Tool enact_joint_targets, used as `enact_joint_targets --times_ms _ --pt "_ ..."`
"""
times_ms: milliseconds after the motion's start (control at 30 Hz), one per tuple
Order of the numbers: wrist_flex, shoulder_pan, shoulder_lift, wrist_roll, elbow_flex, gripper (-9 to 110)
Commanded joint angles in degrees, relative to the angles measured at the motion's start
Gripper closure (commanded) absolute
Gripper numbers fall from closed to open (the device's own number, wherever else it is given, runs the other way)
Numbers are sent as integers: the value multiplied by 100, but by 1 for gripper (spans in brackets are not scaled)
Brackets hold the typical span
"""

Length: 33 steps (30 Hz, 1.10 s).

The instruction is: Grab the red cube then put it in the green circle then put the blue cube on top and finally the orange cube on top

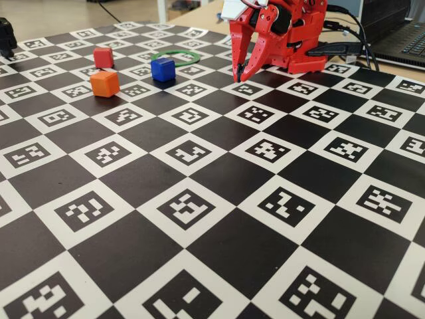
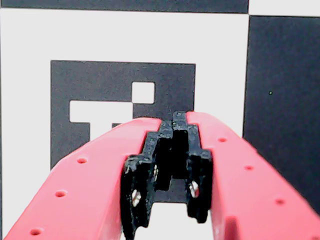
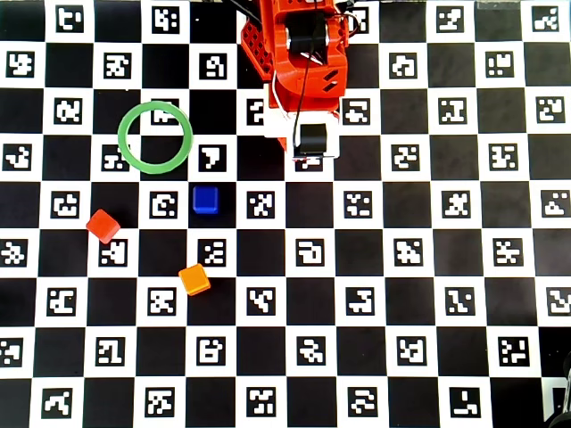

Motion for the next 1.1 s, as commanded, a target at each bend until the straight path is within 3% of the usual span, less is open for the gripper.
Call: enact_joint_targets --times_ms 0,1067 --pt "369 35 308 18 325 107" --pt "132 -9 308 -26 325 107"
